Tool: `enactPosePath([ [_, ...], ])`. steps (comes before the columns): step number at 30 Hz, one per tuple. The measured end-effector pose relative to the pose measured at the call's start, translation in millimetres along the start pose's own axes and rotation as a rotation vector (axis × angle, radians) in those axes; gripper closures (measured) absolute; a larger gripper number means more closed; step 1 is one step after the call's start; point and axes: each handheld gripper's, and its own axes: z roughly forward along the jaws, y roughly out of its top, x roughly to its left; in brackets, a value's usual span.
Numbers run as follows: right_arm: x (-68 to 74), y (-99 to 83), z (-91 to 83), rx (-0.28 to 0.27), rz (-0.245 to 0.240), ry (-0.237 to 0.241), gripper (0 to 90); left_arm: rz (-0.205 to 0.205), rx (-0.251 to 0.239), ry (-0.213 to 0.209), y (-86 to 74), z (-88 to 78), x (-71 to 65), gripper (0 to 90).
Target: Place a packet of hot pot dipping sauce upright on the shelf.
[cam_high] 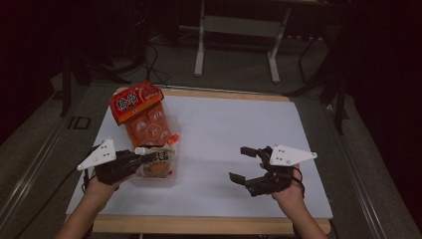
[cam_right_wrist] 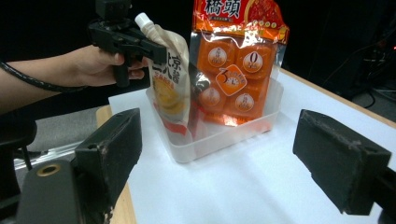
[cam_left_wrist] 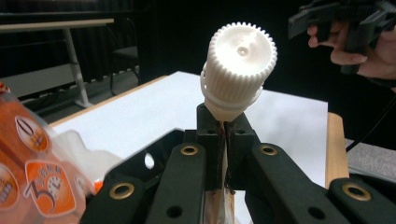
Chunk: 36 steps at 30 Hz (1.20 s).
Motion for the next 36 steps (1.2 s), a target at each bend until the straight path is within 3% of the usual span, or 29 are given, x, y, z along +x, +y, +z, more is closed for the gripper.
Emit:
enactPosePath([
  [6, -1.1, -2.4, 4.2, 0.021, 0.005, 0.006, 15.5, -0.023, 0.03, 0.004, -14.2, 5.9, 0.0, 87.4],
  [12, -2.7, -4.2, 6.4, 0.037, 0.013, 0.006, 15.7, -0.022, 0.133, 0.025, -20.7, 14.5, -1.4, 86.9],
  [18, -5.4, -7.7, 7.6, 0.05, 0.029, 0.013, 15.7, -0.045, 0.117, 0.036, -23.6, 16.2, -1.2, 84.9],
  [21, -6.6, -9.5, 8.8, 0.057, 0.032, 0.012, 15.7, -0.074, 0.096, 0.03, -19.4, 15.4, -1.9, 75.2],
  [23, -6.9, -9.6, 8.7, 0.061, 0.031, 0.012, 15.7, -0.091, 0.094, 0.043, -15.5, 15.4, -3.3, 61.7],
  [30, -10.9, -12.0, 7.8, 0.069, 0.046, 0.007, 18.6, -0.078, 0.125, 0.064, -3.5, 13.8, -8.2, 57.8],
  [36, -11.1, -11.4, 6.5, 0.064, 0.042, 0.005, 18.3, -0.056, 0.132, 0.057, 7.8, 11.9, -13.2, 51.7],
])
